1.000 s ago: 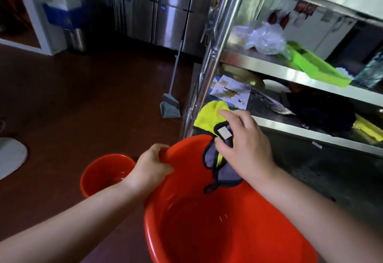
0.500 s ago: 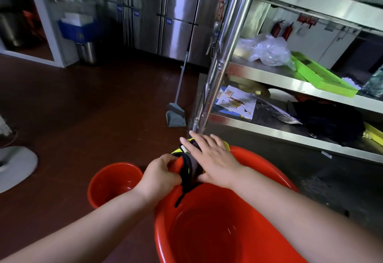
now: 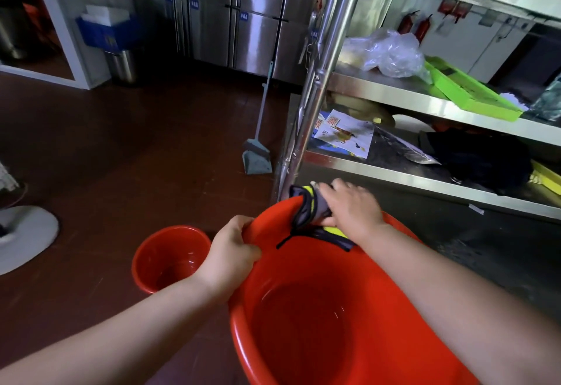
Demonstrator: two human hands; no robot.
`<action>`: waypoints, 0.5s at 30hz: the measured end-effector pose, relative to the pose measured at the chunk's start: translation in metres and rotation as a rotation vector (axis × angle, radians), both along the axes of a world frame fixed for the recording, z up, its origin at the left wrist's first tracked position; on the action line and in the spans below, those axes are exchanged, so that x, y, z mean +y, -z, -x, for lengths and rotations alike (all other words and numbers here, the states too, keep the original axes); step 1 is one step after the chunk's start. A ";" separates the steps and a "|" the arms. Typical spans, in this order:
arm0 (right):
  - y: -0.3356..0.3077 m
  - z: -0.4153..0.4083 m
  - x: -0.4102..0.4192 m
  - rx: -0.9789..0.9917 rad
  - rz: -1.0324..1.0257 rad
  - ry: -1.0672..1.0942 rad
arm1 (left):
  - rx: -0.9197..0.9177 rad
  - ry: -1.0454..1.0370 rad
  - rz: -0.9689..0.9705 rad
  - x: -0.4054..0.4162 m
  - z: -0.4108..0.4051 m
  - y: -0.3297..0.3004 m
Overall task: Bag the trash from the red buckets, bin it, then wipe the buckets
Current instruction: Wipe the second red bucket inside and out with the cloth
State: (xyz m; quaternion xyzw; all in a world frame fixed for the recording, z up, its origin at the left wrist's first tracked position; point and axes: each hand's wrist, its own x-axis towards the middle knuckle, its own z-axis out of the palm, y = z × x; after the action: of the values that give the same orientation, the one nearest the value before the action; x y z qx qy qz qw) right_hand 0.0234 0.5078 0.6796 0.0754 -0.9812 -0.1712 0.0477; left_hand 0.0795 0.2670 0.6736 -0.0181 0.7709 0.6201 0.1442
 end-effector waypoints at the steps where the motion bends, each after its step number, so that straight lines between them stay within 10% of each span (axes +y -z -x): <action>1: -0.001 -0.005 0.010 0.013 0.008 0.042 | 0.004 -0.014 -0.010 0.002 -0.004 0.000; 15: 0.003 0.010 -0.040 0.013 -0.006 -0.282 | 0.225 0.492 0.714 0.017 0.078 -0.007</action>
State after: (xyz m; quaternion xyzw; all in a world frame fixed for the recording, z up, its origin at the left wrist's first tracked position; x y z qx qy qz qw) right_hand 0.0136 0.4681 0.6766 0.2114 -0.9600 -0.1665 0.0774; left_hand 0.0016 0.2841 0.6805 0.1847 0.9289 0.2604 0.1875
